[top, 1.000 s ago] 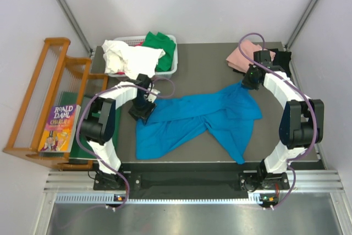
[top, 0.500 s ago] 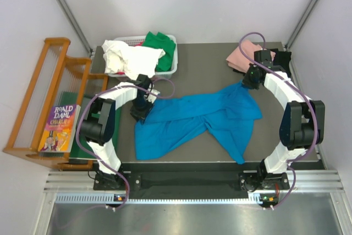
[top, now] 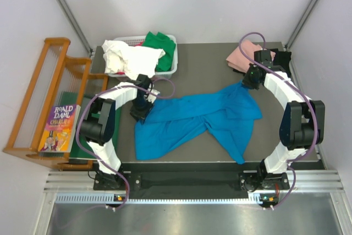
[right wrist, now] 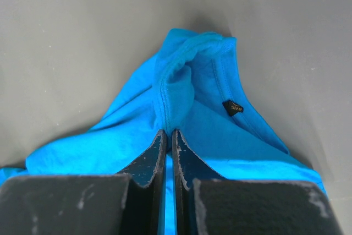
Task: Fold and stack the t-shirts
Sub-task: Flatten the tshirt out
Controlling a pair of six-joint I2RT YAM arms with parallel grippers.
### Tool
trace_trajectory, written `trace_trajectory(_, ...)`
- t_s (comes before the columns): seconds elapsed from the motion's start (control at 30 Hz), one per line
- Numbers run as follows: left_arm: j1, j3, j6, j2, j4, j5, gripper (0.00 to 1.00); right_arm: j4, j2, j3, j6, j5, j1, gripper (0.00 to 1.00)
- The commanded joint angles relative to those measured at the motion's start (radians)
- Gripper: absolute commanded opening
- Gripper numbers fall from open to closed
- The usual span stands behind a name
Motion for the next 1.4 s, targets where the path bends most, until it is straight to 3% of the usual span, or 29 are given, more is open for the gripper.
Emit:
trace_trajectory(0.0, 0.014, -0.014, 0.035, -0.004, 0.036, -0.078, 0.37, 0.022, -0.053, 0.021, -0.012, -0.001, -0.007, 0.00)
trace_trajectory(0.2, 0.014, 0.001, 0.026, -0.005, 0.054, -0.125, 0.53, 0.024, -0.050, 0.020, -0.013, -0.003, -0.007, 0.00)
trace_trajectory(0.37, 0.014, 0.012, 0.024, 0.003, 0.046, -0.114, 0.45, 0.025, -0.051, 0.015, -0.013, 0.000, -0.007, 0.00)
trace_trajectory(0.67, 0.014, 0.056, 0.017, -0.002, 0.022, -0.122, 0.43, 0.031, -0.047, 0.012, -0.009, -0.029, -0.006, 0.00)
trace_trajectory(0.87, 0.012, 0.065, 0.020, -0.010, 0.019, -0.145, 0.60, 0.031, -0.050, 0.009, -0.012, -0.027, -0.007, 0.00)
trace_trajectory(0.97, 0.012, 0.062, 0.018, -0.014, 0.022, -0.139, 0.63, 0.030, -0.051, 0.009, -0.012, -0.027, -0.006, 0.00)
trace_trajectory(1.37, -0.011, 0.055, 0.009, -0.008, 0.020, -0.125, 0.41, 0.035, -0.048, 0.006, -0.009, -0.032, -0.006, 0.00)
